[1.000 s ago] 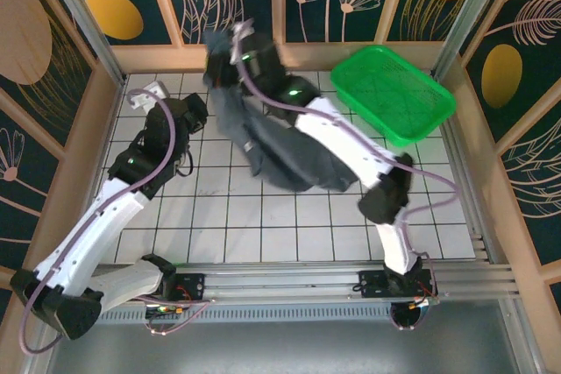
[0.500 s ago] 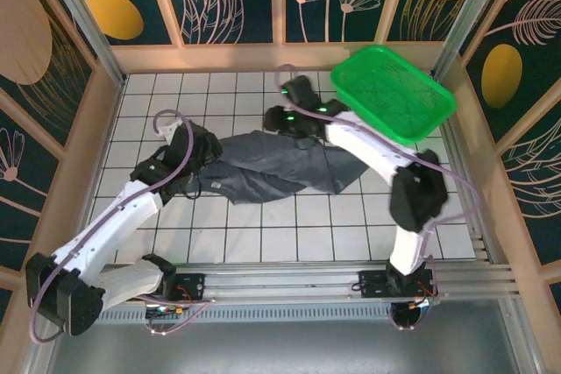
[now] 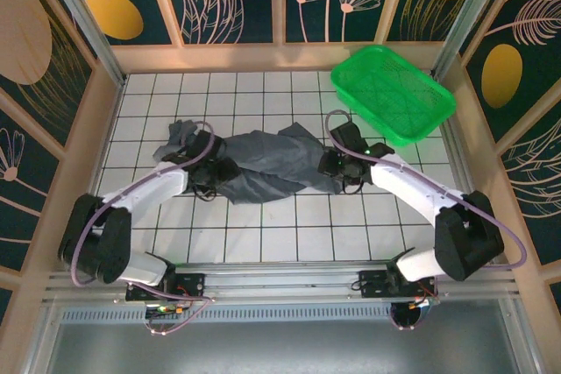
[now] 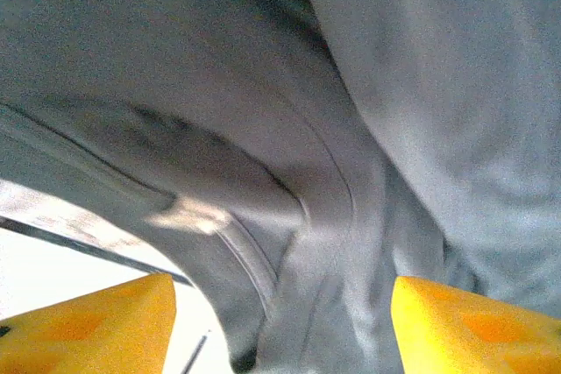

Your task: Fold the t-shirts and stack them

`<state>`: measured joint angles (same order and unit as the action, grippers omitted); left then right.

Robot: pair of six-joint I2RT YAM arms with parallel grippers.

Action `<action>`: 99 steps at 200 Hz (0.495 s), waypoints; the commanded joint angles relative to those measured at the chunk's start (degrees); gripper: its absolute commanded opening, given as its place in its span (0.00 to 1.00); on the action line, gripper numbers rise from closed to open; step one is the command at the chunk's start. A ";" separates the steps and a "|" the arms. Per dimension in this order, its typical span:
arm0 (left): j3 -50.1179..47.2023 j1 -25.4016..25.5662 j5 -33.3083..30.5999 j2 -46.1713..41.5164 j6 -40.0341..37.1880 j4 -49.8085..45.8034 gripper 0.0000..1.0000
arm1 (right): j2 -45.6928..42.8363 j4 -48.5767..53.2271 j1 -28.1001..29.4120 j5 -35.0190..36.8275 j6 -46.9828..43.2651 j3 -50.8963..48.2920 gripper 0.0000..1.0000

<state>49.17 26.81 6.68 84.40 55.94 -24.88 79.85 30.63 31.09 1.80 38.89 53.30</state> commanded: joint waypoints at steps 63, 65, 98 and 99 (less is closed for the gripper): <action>17.75 20.95 -6.76 22.24 -15.94 -6.89 0.77 | -1.49 0.74 -4.33 0.33 -3.97 -2.49 0.55; 17.92 21.17 -7.23 22.72 -15.88 -7.14 0.76 | -1.51 0.73 -4.32 0.27 -3.91 -2.51 0.55; 18.16 21.80 -13.25 27.01 -15.30 -6.11 0.59 | -1.50 -0.30 -4.31 -0.44 -2.65 -3.19 0.55; 18.07 21.80 -13.44 27.03 -15.27 -5.99 0.57 | -1.52 -0.26 -4.34 -0.46 -2.62 -3.20 0.55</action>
<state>67.90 48.69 -0.84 108.38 42.17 -29.15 79.05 30.83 27.09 1.91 35.97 51.51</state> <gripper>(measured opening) 0.680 0.548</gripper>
